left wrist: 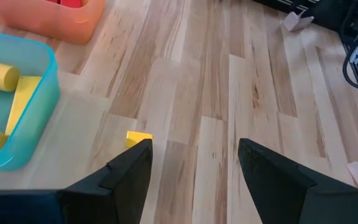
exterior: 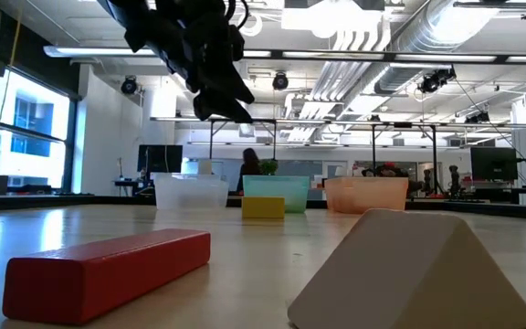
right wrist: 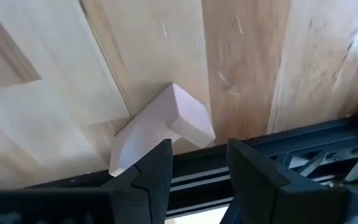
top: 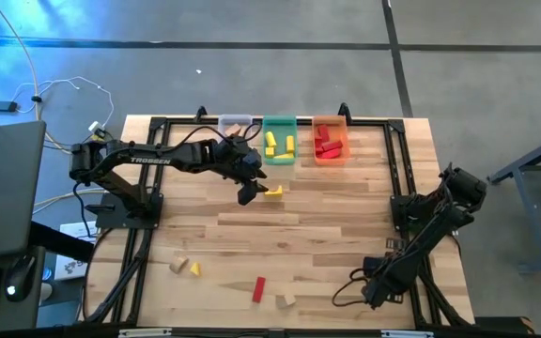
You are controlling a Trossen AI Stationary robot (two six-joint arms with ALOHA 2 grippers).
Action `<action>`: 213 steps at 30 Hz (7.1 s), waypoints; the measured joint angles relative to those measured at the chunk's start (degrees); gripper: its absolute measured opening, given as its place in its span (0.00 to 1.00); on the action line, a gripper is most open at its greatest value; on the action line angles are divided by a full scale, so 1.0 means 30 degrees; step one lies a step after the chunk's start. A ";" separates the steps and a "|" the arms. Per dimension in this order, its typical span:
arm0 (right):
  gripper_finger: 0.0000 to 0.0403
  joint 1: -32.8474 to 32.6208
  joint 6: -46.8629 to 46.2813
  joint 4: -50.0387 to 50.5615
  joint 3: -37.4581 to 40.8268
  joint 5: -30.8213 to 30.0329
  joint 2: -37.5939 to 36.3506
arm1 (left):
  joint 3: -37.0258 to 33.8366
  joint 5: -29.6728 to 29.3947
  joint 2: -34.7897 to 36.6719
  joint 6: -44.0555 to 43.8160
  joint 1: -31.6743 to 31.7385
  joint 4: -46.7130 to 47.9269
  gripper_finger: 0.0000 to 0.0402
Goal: Sort & place blocks by color
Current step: Put the brown block into the white transparent bin
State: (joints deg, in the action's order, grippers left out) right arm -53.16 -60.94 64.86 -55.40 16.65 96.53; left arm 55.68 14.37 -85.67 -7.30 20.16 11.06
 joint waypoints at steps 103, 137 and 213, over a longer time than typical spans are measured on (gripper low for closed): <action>0.01 0.9098 0.6475 -1.3572 0.0022 -2.4424 -0.1887 | -0.0007 0.2547 0.4146 -0.0851 0.3974 0.5361 0.57; 0.01 1.2860 3.0705 -3.1490 0.0000 -1.7951 -0.1898 | 0.0007 0.5695 0.4131 -0.6580 0.0446 0.1026 0.57; 0.50 1.4510 2.6313 -3.0123 0.0000 -1.7233 -0.1909 | 0.0007 -0.9879 0.1896 0.0512 0.5876 0.6108 0.24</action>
State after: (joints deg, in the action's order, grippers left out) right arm -9.63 18.00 -25.51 -55.40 -35.05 90.80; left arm 55.70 -15.27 -79.98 -5.76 37.79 29.39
